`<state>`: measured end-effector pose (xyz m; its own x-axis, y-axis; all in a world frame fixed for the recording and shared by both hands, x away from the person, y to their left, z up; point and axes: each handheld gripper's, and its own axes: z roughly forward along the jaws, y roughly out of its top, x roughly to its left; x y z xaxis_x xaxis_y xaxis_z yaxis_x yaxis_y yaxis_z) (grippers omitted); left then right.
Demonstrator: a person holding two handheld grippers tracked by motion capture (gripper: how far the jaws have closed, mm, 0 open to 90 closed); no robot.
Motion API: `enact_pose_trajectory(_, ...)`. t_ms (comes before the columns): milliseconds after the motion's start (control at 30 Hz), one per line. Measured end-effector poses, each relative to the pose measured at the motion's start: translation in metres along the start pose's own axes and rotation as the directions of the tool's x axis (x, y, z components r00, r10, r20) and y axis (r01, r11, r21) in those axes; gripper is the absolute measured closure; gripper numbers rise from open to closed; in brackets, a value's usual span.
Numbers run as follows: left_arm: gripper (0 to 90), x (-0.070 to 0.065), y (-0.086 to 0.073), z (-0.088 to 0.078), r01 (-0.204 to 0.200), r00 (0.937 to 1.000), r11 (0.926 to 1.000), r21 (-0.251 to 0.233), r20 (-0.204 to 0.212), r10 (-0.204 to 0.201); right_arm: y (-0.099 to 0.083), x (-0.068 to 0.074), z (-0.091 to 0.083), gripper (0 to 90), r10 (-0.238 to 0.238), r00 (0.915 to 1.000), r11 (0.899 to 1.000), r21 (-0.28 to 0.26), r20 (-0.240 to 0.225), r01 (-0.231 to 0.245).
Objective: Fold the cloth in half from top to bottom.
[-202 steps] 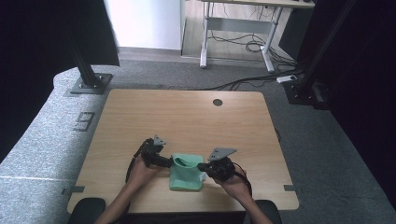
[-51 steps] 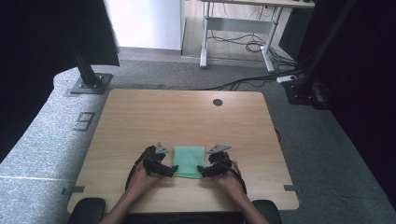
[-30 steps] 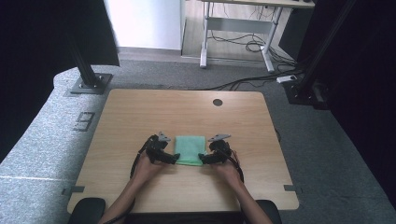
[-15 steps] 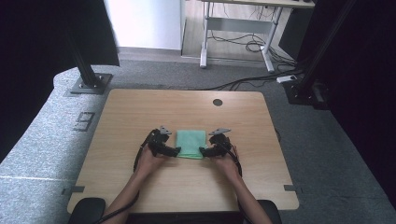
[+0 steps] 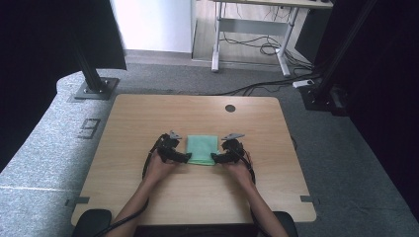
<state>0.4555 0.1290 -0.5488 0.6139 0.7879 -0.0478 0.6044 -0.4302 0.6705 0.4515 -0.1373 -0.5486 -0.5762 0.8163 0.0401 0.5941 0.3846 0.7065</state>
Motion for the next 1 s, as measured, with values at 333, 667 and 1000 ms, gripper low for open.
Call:
enact_pose_trajectory(333, 0.0, -0.001, 0.003, -0.005, -0.009, 0.9998, 0.9999, 0.009, 0.017, 0.009, 0.003, 0.000, -0.005, 13.0, 0.011, 0.9997, 1.000, 0.008, -0.022, -0.011)
enact_pose_trajectory(667, 0.0, -0.010, 0.002, -0.022, -0.059, 0.9977, 0.9982, -0.011, 0.032, 0.060, 0.002, 0.005, -0.018, 4.7, -0.011, 0.9989, 1.000, 0.001, -0.046, 0.011)
enact_pose_trajectory(1000, 0.0, -0.017, -0.008, -0.050, -0.090, 0.9946, 0.9954, -0.035, 0.050, 0.091, -0.002, 0.008, -0.044, 0.0, -0.049, 0.9969, 0.998, -0.029, -0.062, 0.047)
